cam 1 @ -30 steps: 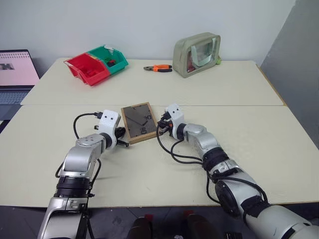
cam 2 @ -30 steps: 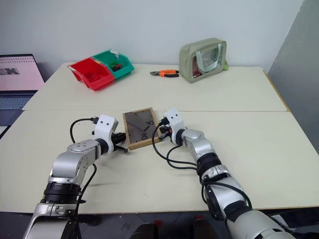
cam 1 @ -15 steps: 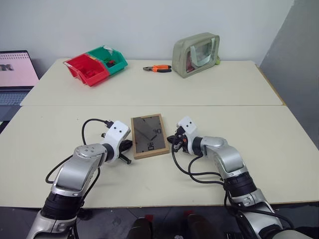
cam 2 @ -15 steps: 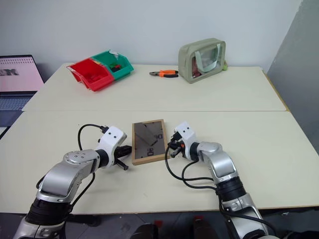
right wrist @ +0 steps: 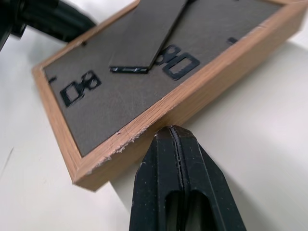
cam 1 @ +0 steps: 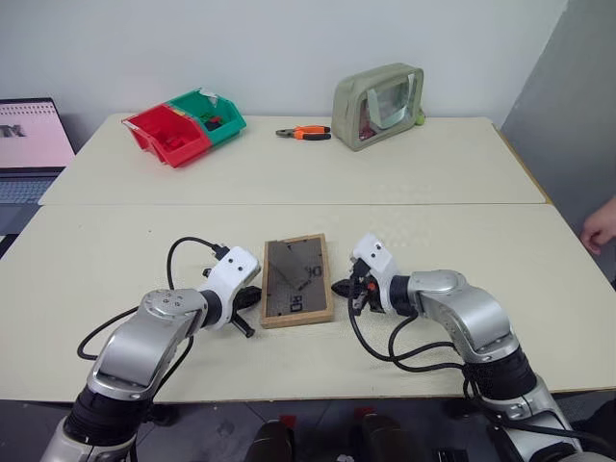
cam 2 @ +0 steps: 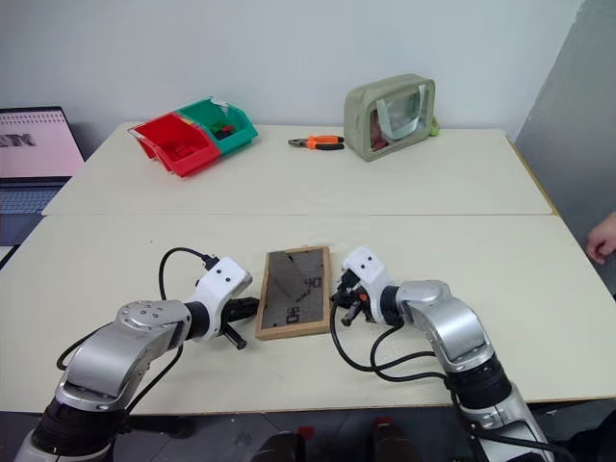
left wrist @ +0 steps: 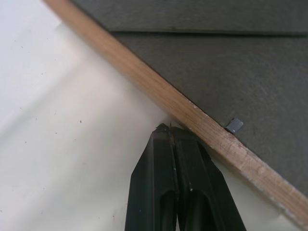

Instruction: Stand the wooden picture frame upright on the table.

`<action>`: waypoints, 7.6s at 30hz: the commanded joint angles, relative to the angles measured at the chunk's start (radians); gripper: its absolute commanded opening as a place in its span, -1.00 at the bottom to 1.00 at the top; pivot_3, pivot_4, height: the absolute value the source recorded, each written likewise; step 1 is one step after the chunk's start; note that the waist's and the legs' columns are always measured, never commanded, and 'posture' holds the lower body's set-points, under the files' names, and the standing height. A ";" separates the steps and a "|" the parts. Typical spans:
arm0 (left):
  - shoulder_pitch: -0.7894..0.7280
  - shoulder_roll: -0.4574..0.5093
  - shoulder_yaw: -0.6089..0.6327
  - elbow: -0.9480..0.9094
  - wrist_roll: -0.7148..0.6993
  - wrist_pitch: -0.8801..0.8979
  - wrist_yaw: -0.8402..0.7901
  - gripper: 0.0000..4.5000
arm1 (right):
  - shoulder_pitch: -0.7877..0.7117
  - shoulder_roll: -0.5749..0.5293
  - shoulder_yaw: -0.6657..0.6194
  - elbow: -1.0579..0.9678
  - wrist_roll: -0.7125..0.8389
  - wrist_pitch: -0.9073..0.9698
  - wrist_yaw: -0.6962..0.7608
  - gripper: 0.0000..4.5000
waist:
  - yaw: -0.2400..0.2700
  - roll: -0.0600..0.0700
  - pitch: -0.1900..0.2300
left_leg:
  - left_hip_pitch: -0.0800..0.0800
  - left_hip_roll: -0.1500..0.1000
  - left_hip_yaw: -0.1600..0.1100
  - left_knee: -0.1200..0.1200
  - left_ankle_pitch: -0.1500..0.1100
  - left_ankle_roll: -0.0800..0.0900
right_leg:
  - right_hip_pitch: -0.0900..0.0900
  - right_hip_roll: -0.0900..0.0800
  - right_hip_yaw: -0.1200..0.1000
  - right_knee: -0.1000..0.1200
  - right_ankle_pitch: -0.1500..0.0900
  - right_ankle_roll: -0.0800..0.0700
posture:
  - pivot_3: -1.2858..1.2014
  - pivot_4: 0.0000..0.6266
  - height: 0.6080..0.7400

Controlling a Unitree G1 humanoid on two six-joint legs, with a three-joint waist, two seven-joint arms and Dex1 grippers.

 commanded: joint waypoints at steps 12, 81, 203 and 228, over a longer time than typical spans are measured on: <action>0.030 0.122 0.071 -0.007 -0.142 0.028 -0.184 -0.99 | -0.011 -0.085 0.043 0.060 -0.013 -0.169 0.015 -1.00 | -0.006 -0.001 0.000 | 0.000 0.000 0.000 0.000 0.000 0.000 | 0.000 0.000 0.000 0.000 0.000 0.001 | 0.03 -0.52 1.00; -0.282 -0.110 0.238 0.562 -0.679 0.469 -0.264 -0.18 | 0.017 0.027 -0.022 0.178 -0.039 -0.274 -0.214 -1.00 | 0.007 0.009 -0.006 | -0.002 -0.001 -0.001 0.001 0.002 0.002 | -0.001 0.000 -0.001 0.000 0.001 0.003 | 0.03 -0.52 1.00; -0.410 0.081 0.066 0.611 -1.727 0.417 0.267 -0.01 | -0.502 -0.326 0.048 0.984 -0.986 -2.367 -0.832 -0.43 | -0.011 0.006 -0.003 | -0.013 -0.011 -0.001 0.017 0.004 -0.002 | -0.016 -0.001 0.005 0.019 0.003 -0.002 | 0.03 -0.52 1.00; 0.306 0.240 0.472 -0.230 -0.934 -0.242 0.482 1.00 | -0.540 0.142 -0.168 1.217 0.182 -0.965 0.411 -0.43 | -0.029 0.006 -0.003 | -0.008 0.000 0.001 0.015 0.002 0.001 | -0.011 0.001 0.007 0.019 0.004 -0.005 | 0.03 -0.52 1.00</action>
